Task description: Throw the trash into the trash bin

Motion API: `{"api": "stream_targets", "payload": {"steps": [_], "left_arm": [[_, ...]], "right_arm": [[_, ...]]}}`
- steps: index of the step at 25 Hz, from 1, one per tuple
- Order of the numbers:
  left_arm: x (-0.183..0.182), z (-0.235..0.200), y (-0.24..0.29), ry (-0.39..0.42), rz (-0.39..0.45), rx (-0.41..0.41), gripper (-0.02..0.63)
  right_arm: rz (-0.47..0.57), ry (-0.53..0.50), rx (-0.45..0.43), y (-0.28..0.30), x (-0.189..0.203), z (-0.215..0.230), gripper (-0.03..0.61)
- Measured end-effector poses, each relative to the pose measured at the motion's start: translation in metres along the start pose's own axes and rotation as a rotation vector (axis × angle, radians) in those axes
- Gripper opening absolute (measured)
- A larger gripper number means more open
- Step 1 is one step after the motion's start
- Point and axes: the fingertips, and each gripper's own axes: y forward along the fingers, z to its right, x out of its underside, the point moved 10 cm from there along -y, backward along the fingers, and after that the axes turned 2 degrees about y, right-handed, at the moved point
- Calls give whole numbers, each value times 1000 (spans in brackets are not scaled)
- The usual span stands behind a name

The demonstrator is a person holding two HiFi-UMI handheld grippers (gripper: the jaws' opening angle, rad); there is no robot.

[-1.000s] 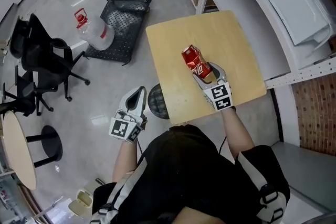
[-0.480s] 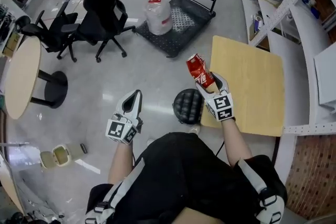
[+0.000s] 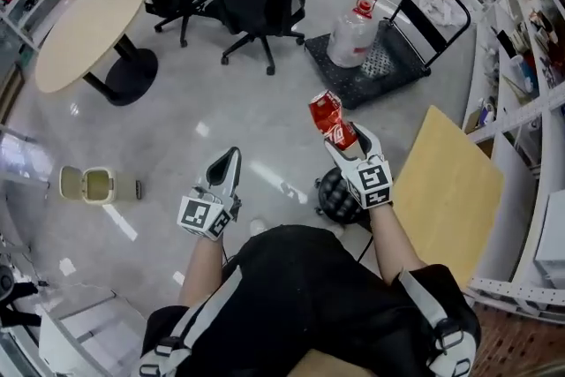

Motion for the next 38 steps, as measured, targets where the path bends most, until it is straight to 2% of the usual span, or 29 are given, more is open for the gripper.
{"api": "stream_targets", "payload": {"steps": [5, 11, 18, 23, 26, 32, 38], "left_arm": [[-11, -55, -74, 26, 24, -163, 0], [-27, -99, -162, 69, 49, -358, 0], [-19, -99, -222, 74, 70, -553, 0], [-15, -93, -261, 46, 74, -737, 0], [-15, -103, -277, 39, 73, -833, 0], [-40, -126, -282, 64, 98, -978, 0], [-27, -129, -277, 46, 110, -1089, 0]], "right_arm": [[46, -36, -155, 65, -34, -70, 308], [112, -63, -358, 130, -71, -158, 308], [140, -133, -597, 177, -93, -226, 308], [138, -157, -764, 220, -110, -273, 308], [144, -172, -841, 245, -120, -296, 308], [157, -181, -962, 296, -150, -319, 308], [164, -195, -1077, 331, -161, -337, 308]]}}
